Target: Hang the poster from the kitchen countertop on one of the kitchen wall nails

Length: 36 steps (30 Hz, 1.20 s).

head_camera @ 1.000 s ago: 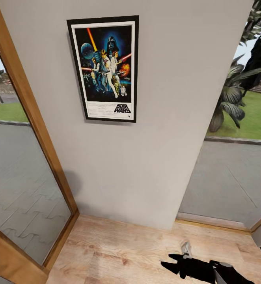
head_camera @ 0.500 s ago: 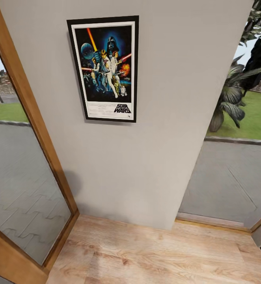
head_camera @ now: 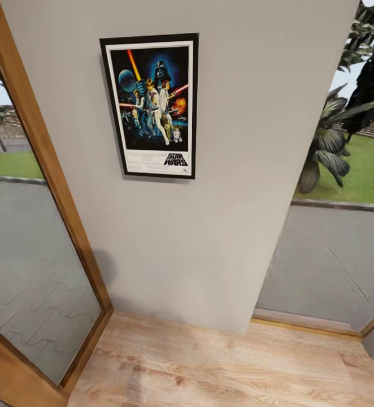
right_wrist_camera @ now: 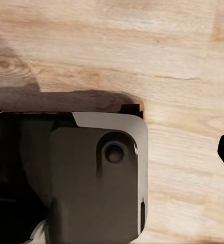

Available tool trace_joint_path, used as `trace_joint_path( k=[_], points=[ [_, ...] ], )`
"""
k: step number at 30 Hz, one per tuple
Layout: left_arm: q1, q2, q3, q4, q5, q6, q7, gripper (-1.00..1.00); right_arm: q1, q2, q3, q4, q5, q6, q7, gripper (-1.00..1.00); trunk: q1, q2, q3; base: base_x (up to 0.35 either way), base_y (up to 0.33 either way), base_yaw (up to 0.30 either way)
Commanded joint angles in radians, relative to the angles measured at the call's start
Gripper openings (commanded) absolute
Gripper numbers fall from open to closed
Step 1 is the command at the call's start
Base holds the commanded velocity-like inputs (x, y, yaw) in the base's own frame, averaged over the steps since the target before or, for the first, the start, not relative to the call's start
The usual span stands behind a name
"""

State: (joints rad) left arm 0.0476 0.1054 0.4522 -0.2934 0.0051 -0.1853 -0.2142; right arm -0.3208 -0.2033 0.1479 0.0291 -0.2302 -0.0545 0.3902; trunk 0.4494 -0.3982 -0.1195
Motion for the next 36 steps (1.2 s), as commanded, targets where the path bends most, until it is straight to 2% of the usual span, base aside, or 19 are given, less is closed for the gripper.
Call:
trace_joint_path(
  k=[1, 9, 15, 36],
  points=[
    [0.0, -0.001, 0.007, 0.002, 0.001, 0.0, -0.005, 1.0, -0.001, 0.0, 0.009, 0.003, -0.01, -0.005, -0.007, 1.0, 0.001, -0.002, 0.0, 0.0, 0.0, 0.0],
    [0.0, -0.001, 0.008, 0.006, 0.001, 0.0, -0.001, 1.0, -0.001, 0.007, 0.009, 0.004, -0.009, -0.006, -0.027, 1.0, 0.001, -0.002, 0.013, 0.0, 0.0, 0.0],
    [0.0, -0.001, 0.009, 0.008, 0.001, 0.0, -0.001, 1.0, 0.027, 0.015, 0.009, 0.003, -0.009, -0.007, -0.028, 1.0, 0.001, -0.002, 0.023, 0.0, 0.0, 0.0],
    [0.0, -0.002, 0.014, 0.011, 0.002, 0.001, -0.001, 1.0, 0.034, 0.029, 0.009, 0.004, -0.009, -0.007, -0.028, 1.0, 0.001, -0.002, 0.058, 0.0, 0.0, 0.0]
  ],
)
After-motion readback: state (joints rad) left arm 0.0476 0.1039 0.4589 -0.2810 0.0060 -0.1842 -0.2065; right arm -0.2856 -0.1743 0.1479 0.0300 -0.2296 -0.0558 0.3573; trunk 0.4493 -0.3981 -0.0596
